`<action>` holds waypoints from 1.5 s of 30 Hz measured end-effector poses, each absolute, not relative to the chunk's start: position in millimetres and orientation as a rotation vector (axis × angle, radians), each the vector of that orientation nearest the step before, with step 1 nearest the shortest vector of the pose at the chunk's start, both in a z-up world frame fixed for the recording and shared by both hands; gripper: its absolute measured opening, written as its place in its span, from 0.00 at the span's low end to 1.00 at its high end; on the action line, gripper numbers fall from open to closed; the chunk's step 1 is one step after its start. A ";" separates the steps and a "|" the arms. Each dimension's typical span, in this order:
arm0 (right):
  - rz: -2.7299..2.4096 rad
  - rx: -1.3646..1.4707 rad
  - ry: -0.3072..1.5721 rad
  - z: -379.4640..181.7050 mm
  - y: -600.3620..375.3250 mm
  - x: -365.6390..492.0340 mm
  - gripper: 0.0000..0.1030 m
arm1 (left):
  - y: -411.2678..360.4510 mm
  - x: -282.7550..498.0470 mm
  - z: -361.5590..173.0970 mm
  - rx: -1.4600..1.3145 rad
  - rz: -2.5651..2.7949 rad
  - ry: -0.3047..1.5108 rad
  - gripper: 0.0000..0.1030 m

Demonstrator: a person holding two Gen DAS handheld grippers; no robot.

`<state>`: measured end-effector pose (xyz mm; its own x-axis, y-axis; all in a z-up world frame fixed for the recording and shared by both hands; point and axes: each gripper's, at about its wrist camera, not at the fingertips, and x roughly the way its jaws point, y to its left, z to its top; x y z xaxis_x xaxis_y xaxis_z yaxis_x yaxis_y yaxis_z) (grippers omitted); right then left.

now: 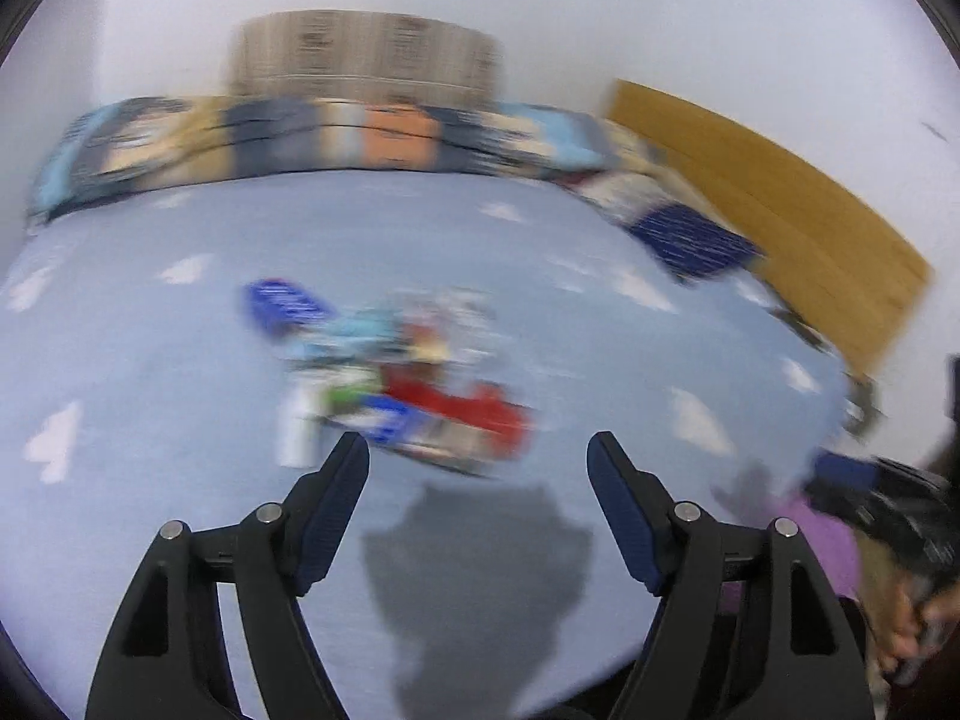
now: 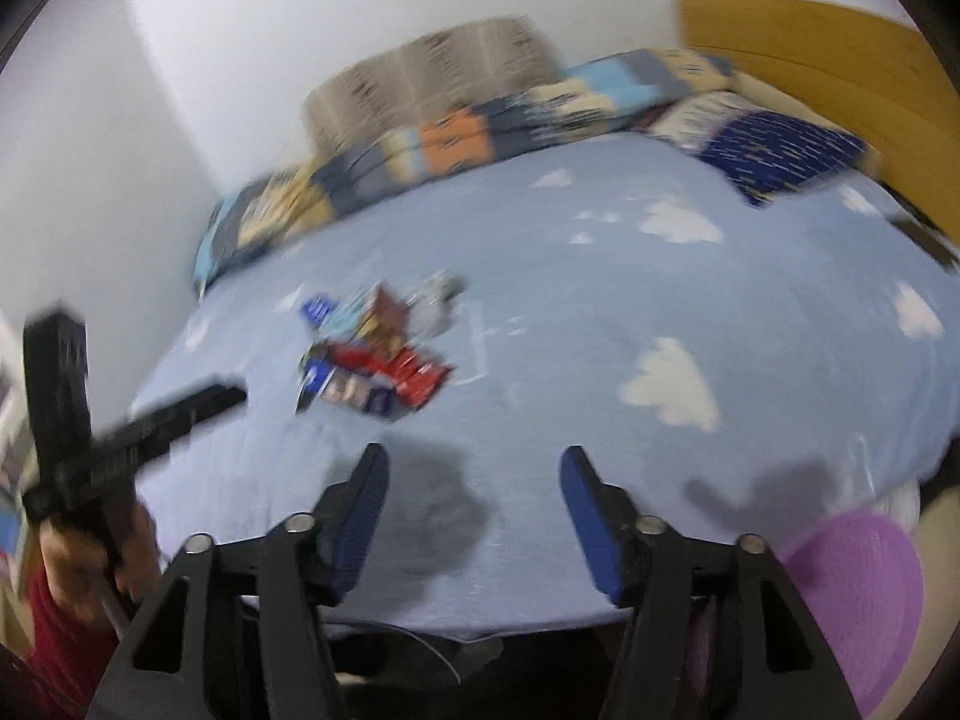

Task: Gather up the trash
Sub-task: 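Grasp the blue-and-white medicine box with the right gripper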

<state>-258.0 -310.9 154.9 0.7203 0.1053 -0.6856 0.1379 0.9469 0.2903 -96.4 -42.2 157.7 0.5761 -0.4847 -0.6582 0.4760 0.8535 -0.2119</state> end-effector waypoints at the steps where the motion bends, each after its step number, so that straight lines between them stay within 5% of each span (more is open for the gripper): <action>1: 0.008 0.295 0.793 152.4 -297.7 -245.8 0.66 | -29.3 -85.5 152.6 -0.029 -0.526 0.780 0.72; 22: 0.152 -0.297 0.983 50.8 -145.3 -34.4 0.66 | 47.5 -32.8 137.1 -0.193 -0.380 0.836 0.72; 23: 0.149 -0.325 0.977 45.8 -142.1 -31.6 0.65 | 48.1 -31.8 137.2 -0.198 -0.384 0.841 0.72; 24: 0.137 -0.352 0.967 40.4 -141.6 -30.8 0.49 | 47.9 -31.1 136.4 -0.202 -0.386 0.846 0.72; 25: 0.130 -0.358 0.971 38.4 -140.8 -30.5 0.46 | 47.7 -30.7 135.8 -0.202 -0.387 0.848 0.72; 29: 0.155 -0.348 0.966 44.7 -147.4 -41.2 0.36 | 44.0 -28.9 132.8 -0.183 -0.378 0.852 0.72; 45: 0.234 0.310 0.832 111.5 -228.7 -120.3 0.34 | -11.7 -9.2 110.1 -0.057 -0.484 0.911 0.72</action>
<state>-120.3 -228.7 111.5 0.6522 0.3228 -0.6859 -0.0823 0.9296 0.3592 -9.2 -11.7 110.1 0.5133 -0.4260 -0.7450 0.3788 0.8914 -0.2487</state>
